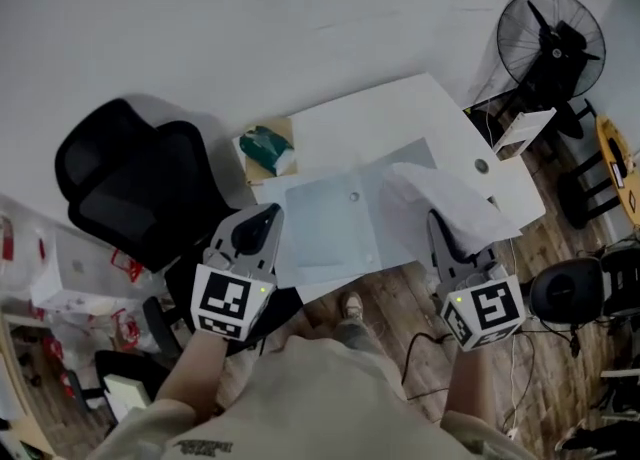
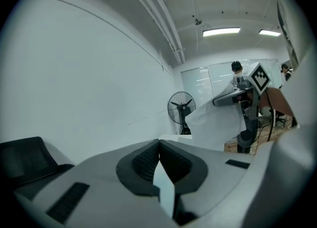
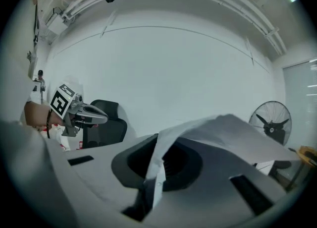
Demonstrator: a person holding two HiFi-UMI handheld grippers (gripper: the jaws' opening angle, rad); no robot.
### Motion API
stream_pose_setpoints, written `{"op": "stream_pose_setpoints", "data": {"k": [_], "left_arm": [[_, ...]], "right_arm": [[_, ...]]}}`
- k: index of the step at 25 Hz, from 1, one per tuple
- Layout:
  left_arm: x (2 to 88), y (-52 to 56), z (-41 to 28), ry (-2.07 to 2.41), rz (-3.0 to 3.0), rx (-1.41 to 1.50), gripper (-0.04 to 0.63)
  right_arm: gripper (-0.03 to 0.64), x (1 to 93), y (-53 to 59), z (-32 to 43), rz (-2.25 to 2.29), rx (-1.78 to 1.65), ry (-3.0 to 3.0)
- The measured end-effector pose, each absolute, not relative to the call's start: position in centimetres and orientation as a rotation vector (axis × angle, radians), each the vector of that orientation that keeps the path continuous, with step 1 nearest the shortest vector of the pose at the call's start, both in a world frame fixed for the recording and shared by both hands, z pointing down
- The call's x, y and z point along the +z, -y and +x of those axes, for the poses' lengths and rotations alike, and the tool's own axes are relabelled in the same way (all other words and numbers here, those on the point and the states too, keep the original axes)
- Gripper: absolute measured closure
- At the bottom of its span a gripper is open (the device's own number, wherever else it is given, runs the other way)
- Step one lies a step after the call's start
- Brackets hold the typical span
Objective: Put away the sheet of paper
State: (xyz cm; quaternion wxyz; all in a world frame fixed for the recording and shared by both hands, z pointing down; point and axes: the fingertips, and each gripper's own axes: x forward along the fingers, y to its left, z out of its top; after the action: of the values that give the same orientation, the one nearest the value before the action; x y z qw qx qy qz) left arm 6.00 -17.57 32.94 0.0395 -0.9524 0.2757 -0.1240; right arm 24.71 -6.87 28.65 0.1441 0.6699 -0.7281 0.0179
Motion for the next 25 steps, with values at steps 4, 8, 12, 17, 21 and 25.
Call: {"op": "stream_pose_setpoints", "data": {"k": [4, 8, 12, 17, 21, 25], "left_arm": [[33.3, 19.4, 6.6, -0.988, -2.893, -0.416, 0.575], [33.8, 20.8, 7.1, -1.118, -2.866, -0.456, 0.575], [35.0, 21.6, 7.2, -1.244, -2.841, -0.51, 0.575], [38.0, 22.1, 7.1, -1.395, -2.81, -0.59, 0.575], [40.6, 22.1, 6.8, -1.494, -2.792, -0.671, 0.575], [42.8, 21.6, 6.4, -1.571, -2.844, -0.666, 0.575]], "right_arm": [[0.594, 29.5, 10.5, 25.7, 1.768, 0.066, 2.198], [0.594, 29.8, 13.6, 25.5, 1.587, 0.057, 2.326], [0.594, 29.7, 15.3, 24.0, 1.369, 0.067, 2.528], [0.594, 33.4, 17.1, 23.5, 1.141, 0.224, 2.679], [0.594, 40.6, 19.2, 24.3, 1.029, 0.449, 2.664], [0.594, 49.8, 20.3, 25.3, 0.957, 0.674, 2.527]]}}
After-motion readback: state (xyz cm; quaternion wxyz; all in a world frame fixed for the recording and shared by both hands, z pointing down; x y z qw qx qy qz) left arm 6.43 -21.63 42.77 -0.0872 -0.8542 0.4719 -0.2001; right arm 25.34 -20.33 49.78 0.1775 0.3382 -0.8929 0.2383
